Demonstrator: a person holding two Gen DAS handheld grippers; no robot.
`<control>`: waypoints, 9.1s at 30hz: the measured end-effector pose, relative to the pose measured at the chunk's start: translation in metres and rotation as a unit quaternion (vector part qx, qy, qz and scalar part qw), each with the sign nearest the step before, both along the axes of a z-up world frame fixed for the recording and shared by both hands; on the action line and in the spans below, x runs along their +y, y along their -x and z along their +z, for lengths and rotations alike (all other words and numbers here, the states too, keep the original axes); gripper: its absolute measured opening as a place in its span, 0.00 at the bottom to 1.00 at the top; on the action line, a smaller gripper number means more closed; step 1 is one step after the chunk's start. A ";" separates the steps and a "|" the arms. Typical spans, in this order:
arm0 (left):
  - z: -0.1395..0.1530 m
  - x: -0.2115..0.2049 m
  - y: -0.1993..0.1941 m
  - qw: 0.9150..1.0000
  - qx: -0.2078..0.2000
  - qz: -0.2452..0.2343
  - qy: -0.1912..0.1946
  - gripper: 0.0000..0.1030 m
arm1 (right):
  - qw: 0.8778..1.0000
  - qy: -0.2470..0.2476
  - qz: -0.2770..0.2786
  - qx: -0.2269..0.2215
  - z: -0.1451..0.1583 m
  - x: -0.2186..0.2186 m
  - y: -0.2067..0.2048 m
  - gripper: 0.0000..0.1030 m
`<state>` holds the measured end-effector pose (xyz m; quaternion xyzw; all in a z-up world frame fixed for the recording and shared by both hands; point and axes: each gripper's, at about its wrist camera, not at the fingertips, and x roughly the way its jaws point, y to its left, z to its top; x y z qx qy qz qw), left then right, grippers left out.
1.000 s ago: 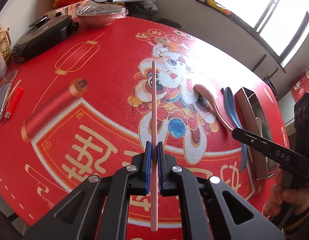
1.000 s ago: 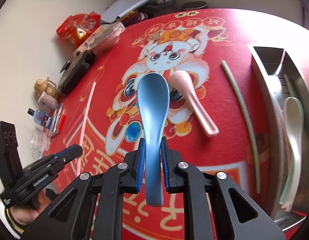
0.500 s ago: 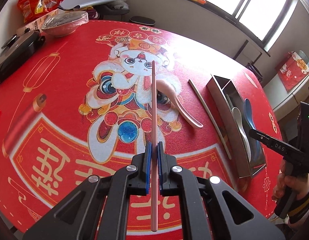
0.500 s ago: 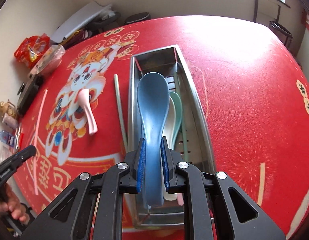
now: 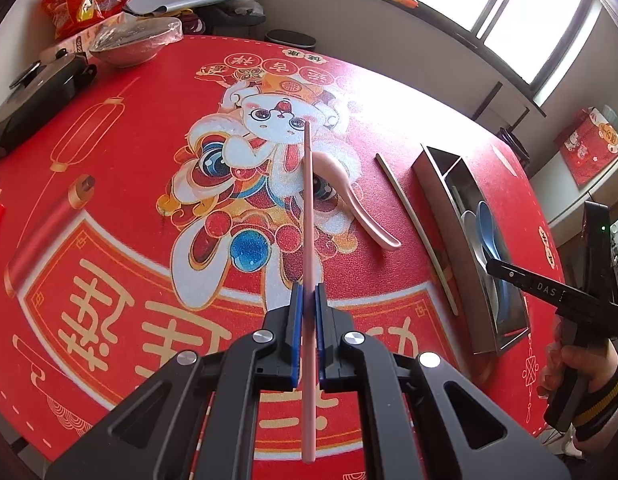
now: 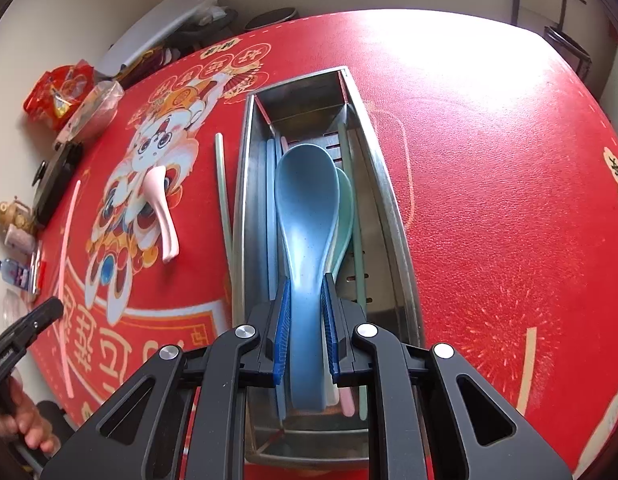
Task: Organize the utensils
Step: 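Lower the blue spoon into the caddy with the right gripper while the left carries the pink chopstick, then lower the pink chopstick into the caddy and open the left gripper, then move the left gripper to the pink spoon handle and close on it, then lift the pink spoon upright with the left gripper, then grasp the pale green chopstick with the right gripper while the left holds the pink spoon, then lower the green chopstick into the caddy and open the right gripper while the left carries the pink spoon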
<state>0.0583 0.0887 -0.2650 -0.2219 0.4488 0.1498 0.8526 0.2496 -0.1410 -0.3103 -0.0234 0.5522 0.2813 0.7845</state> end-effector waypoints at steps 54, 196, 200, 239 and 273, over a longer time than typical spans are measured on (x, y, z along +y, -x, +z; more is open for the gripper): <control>-0.017 -0.148 -0.161 0.986 0.040 -0.095 0.130 0.05 | 0.993 -0.054 -0.101 -0.025 0.028 -0.157 -0.031 0.84; 0.004 0.060 0.043 0.995 -0.070 0.072 0.013 0.06 | 0.990 0.123 0.070 -0.010 -0.013 0.152 -0.011 0.34; 0.003 0.064 0.047 0.995 -0.069 0.074 0.015 0.06 | 0.983 0.162 0.076 -0.035 -0.021 0.163 -0.006 0.34; -0.005 0.052 0.039 0.996 -0.059 0.057 0.041 0.06 | 0.987 0.090 0.128 0.046 -0.018 0.129 0.054 0.07; -0.006 0.042 0.028 0.997 -0.042 0.052 0.030 0.06 | 0.990 0.036 0.131 0.027 -0.023 0.143 0.040 0.06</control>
